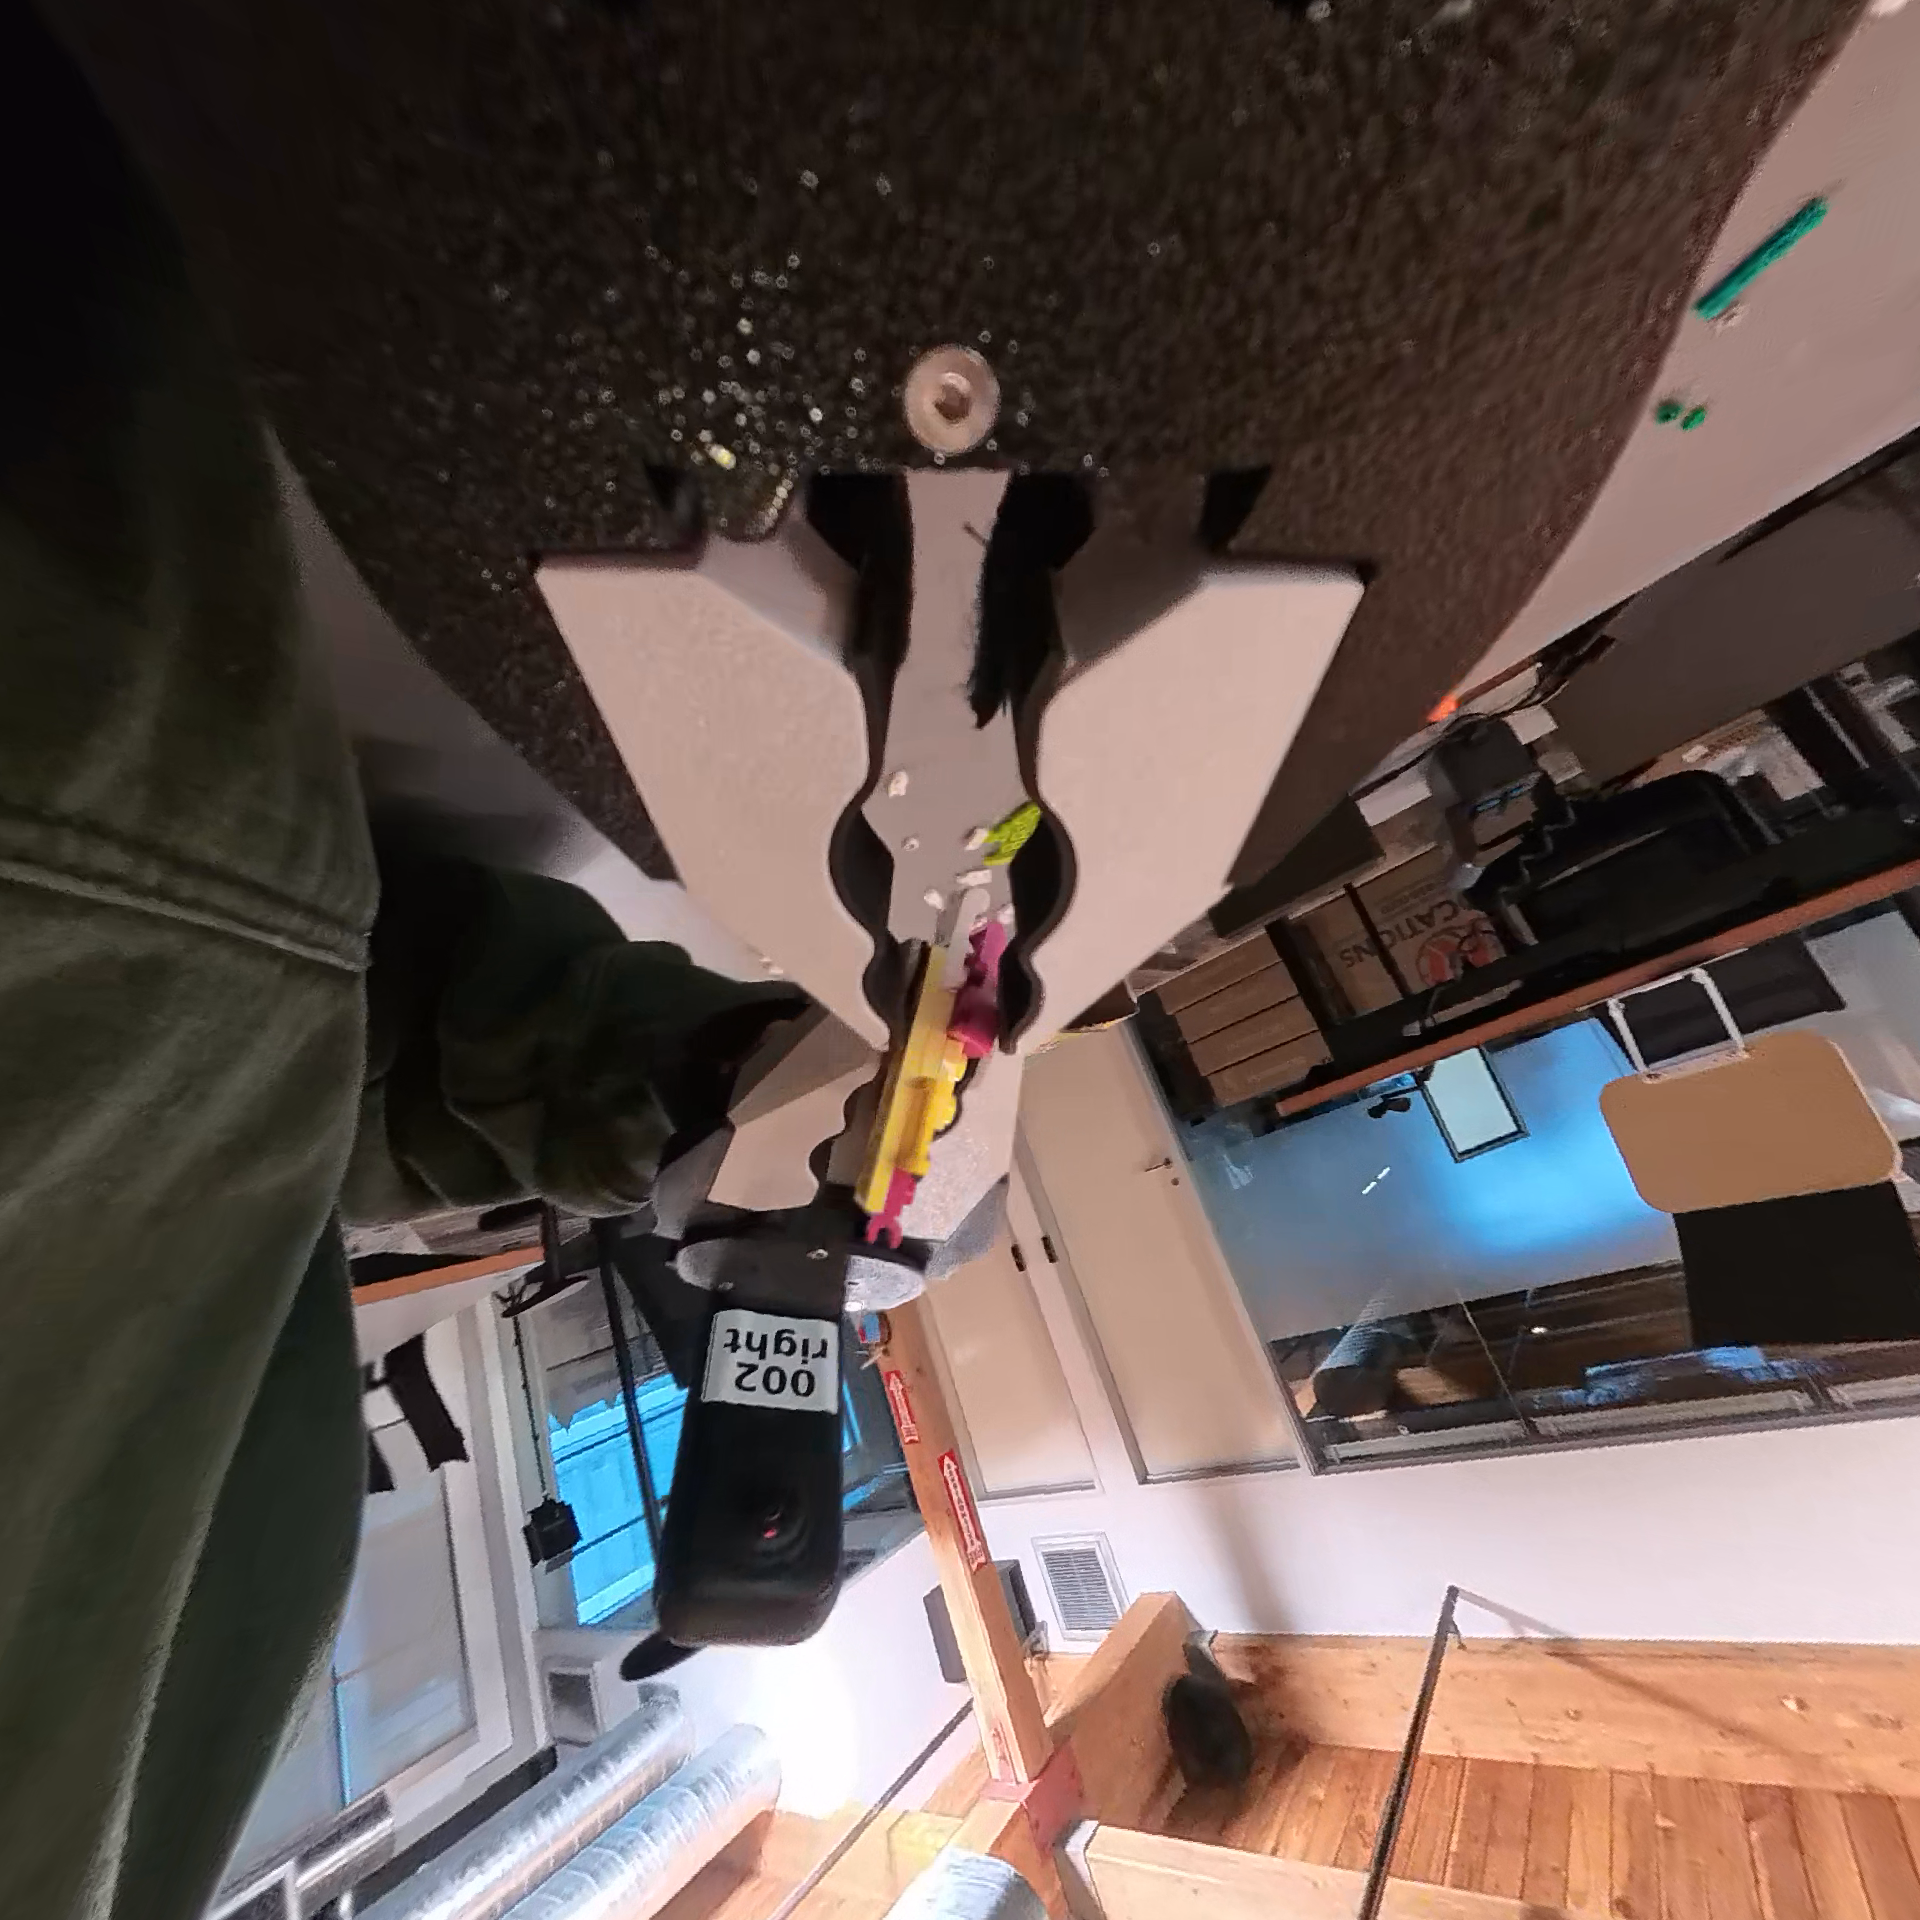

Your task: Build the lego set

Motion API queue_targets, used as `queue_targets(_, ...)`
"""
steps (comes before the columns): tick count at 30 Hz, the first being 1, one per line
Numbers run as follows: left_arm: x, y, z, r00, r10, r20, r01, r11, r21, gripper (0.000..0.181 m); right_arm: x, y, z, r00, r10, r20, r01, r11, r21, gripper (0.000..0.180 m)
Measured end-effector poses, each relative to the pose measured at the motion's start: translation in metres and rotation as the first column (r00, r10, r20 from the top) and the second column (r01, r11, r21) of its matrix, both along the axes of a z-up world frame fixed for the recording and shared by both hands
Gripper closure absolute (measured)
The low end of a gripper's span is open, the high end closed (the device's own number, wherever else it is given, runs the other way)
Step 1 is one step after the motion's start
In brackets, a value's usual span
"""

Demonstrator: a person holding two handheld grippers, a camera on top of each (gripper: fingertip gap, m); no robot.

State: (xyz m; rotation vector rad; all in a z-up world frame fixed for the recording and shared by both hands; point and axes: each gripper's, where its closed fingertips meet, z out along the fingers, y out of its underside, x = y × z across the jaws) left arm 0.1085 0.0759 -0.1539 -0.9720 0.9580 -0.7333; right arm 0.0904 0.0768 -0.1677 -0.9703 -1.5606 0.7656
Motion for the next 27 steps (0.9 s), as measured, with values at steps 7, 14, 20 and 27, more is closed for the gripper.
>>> queue_targets(7, -0.001, 0.004, -0.003, 0.999, 0.035, -0.033, -0.034, 0.999, 0.007, 0.167, -0.001, 0.004, -0.004, 1.0, -0.023, 0.016, 0.023, 1.0, -0.019, 0.166)
queue_targets(14, 0.0, 0.004, -0.004, 0.999, 0.027, -0.023, -0.027, 1.0, -0.016, 0.168, 0.0, 0.004, -0.005, 1.0, -0.002, 0.008, 0.003, 0.998, -0.07, 0.166)
queue_targets(20, -0.006, 0.007, 0.0, 0.993, -0.063, 0.1, 0.08, 0.981, -0.179, 0.156, 0.006, 0.007, 0.022, 0.961, 0.064, -0.271, -0.139, 0.954, -0.267, 0.166)
queue_targets(27, -0.007, 0.004, 0.009, 0.978, -0.104, 0.179, 0.139, 0.971, -0.192, 0.163, 0.011, 0.008, 0.028, 0.925, 0.08, -0.372, -0.217, 0.914, -0.342, 0.166)
